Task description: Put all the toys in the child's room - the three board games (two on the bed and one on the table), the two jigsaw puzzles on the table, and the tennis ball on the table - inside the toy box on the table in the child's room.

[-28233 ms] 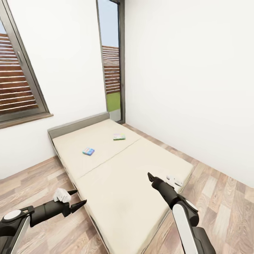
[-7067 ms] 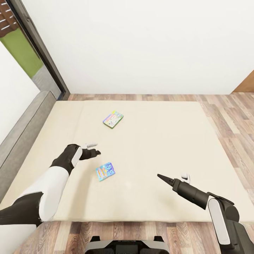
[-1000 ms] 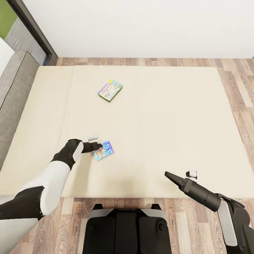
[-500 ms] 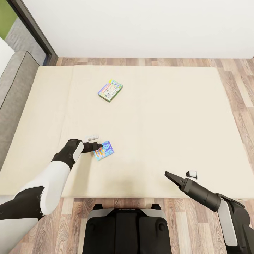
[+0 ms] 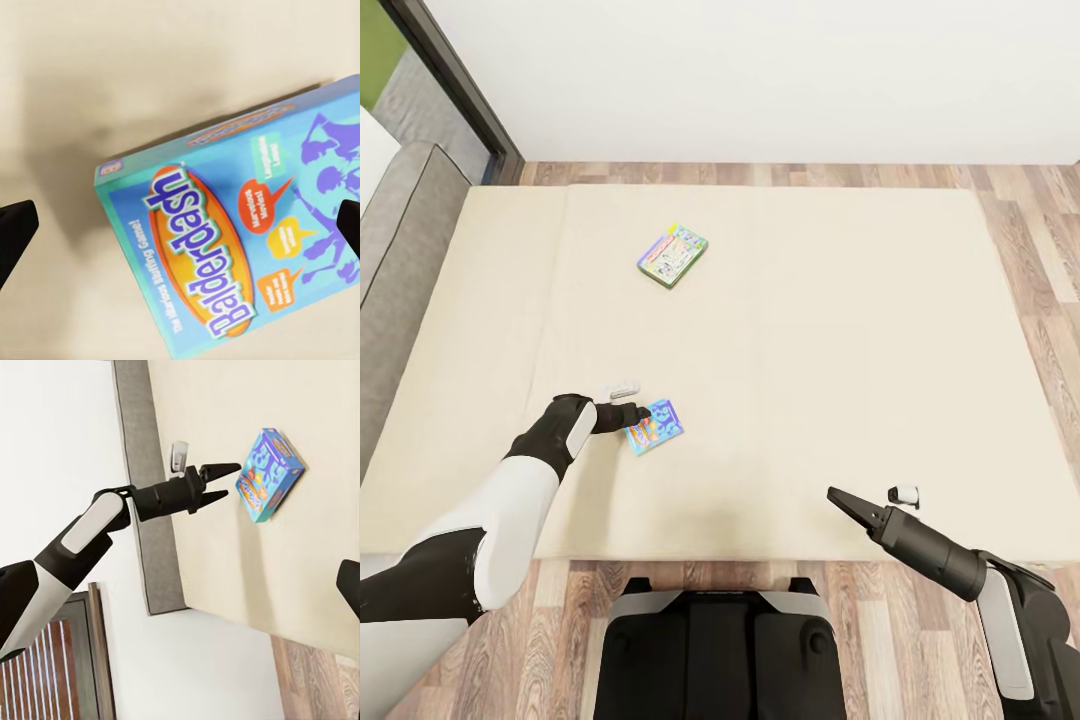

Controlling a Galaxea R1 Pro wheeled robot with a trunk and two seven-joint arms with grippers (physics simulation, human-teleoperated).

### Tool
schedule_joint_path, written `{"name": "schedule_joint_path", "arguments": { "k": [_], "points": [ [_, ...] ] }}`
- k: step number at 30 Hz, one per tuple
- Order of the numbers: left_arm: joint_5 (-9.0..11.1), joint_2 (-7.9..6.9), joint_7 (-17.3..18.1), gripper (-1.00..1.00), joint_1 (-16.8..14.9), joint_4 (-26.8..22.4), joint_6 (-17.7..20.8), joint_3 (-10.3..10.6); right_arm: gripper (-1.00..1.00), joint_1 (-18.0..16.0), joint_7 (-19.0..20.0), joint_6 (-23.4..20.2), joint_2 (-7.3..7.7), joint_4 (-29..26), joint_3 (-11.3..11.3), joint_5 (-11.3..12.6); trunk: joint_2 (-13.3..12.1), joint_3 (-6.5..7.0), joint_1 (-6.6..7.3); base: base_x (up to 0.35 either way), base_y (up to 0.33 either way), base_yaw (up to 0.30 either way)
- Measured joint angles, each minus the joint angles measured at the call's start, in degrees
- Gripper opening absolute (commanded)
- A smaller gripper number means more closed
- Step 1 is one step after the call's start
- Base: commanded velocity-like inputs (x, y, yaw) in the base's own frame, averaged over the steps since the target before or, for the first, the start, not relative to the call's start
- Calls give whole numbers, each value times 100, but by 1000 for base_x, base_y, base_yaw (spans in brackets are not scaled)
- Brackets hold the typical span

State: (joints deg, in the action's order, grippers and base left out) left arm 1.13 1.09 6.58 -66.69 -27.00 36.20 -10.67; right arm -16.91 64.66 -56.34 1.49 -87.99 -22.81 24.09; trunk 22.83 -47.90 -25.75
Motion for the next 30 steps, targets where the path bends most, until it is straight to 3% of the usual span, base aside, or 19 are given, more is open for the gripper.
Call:
{"name": "schedule_joint_path", "arguments": {
  "k": [30],
  "points": [
    [14, 2, 30, 100, -1, 1, 0, -3, 100, -8, 4, -2, 0, 2, 10, -15, 0, -265, 0, 0, 0, 0]
  ]
}}
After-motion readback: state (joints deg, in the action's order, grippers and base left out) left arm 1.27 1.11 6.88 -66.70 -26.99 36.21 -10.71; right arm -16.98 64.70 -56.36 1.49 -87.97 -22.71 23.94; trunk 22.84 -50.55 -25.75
